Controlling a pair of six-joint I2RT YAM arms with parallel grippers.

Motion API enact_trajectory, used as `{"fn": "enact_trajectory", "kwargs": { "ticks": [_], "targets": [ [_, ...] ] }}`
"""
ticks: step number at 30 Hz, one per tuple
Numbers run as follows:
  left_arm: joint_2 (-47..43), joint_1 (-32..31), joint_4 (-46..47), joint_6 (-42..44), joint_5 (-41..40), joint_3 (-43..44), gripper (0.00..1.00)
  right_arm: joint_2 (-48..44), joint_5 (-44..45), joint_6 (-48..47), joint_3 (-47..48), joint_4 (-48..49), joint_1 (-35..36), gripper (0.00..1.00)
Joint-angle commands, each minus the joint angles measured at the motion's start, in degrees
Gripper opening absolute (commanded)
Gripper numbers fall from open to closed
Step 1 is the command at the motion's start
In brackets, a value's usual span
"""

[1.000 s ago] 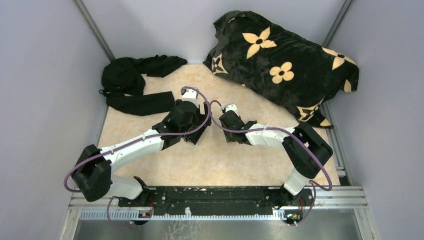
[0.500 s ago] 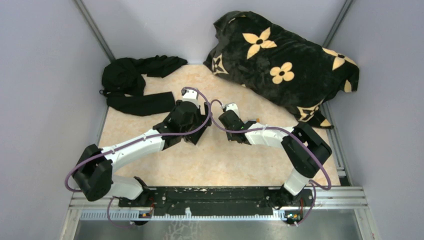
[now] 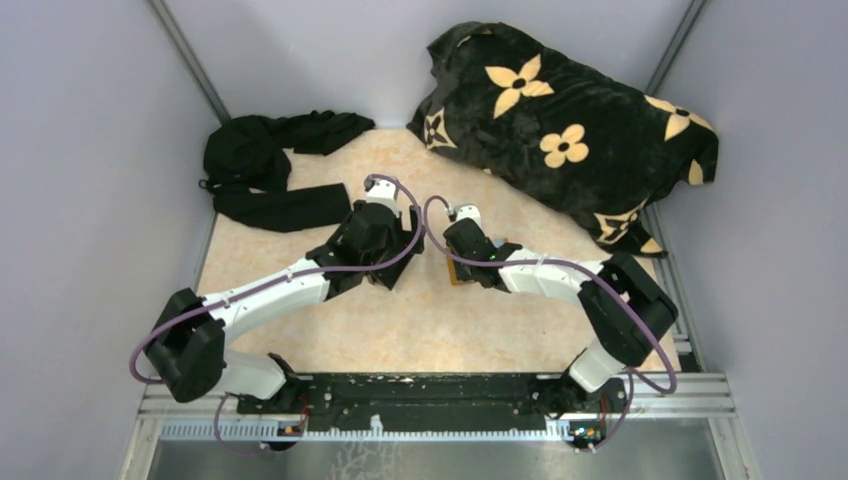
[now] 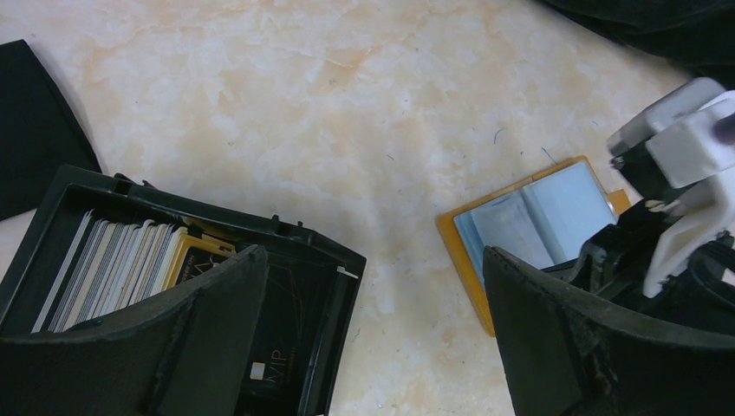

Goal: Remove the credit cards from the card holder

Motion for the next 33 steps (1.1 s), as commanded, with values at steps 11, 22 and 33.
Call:
{"fn": "enact_trajectory", "kwargs": {
  "ticks": [11,22,33],
  "targets": [
    [1.09,-0.19,1.39,-0.08,4.51,-0.09,0.99,-12.49,-11.51,5.87,-6.89,7.10,-8.57,0.00],
    [6.06,-0.19,4.29,-3.27,15.08,1.12,0.99,-19.17,-15.98,9.56,-11.40,8.76,-14.15,0.00],
    [11.95,-0.19,12.36,-6.35,26.84,1.72,0.99,-21.98,-19.18,12.02,-15.72,9.43,-19.18,0.00]
  ]
}}
